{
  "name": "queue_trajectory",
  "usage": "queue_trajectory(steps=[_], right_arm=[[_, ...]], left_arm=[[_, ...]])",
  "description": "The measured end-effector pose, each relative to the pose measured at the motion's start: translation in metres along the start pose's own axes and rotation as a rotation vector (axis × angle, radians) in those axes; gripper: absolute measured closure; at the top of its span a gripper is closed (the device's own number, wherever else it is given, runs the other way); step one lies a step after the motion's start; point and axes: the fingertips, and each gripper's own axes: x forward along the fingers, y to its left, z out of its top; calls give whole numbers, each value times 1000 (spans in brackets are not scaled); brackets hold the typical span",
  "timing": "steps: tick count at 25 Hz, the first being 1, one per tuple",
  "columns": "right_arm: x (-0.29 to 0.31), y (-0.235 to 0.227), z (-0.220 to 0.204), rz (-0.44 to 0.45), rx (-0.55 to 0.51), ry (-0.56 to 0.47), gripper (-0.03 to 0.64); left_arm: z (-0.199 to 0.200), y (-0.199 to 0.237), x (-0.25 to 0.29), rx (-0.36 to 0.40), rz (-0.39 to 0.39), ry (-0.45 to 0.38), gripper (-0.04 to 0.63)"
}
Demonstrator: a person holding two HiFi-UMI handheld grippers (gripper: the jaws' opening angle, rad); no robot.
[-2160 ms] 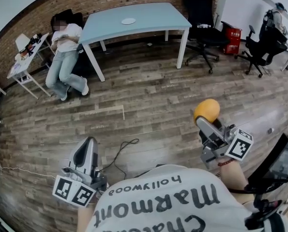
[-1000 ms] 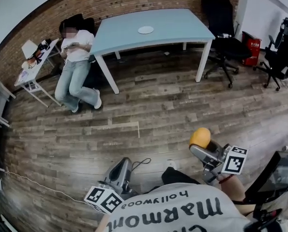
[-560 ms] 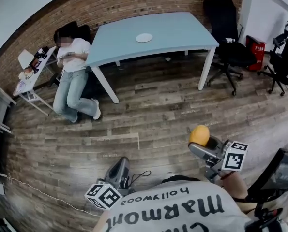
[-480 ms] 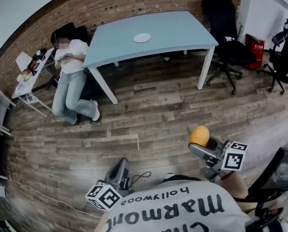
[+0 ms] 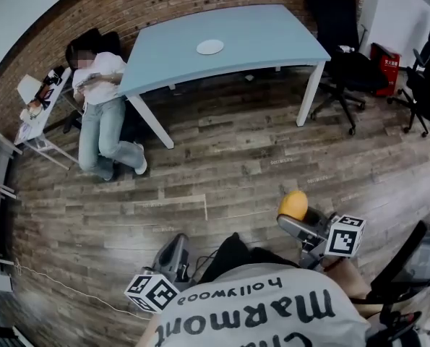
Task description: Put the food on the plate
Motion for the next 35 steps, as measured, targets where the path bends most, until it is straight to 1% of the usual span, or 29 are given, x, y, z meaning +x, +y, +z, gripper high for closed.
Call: queue_trajectory(steps=[5,9,11,16,22,26,31,35], right_arm=[[13,-14,15,-20,-4,-9,282],[30,-27,31,-45,8,-24,282],[40,-33,38,-55,20,-23,282],[69,-44,74,-67,-1,-18,282],[111,-60,121,-86,-22,-26,282],[143,-65,147,-86,-7,-49,282],[176,-73,175,-101,-7,-73,282],[200,-84,193,-118,-3,-92,282]], left_arm=[[13,10,20,-23,-6,7,586],[26,24,46,-12,-17,18,586],[36,30,62,-20,-22,12,586],[69,41,113,-51,-60,-11,586],[101,59,168,-101,-82,-2,586],[131,74,197,-104,-82,1,586],[175,93,233,-90,-102,0,586],[197,110,256,-94,-109,1,586]])
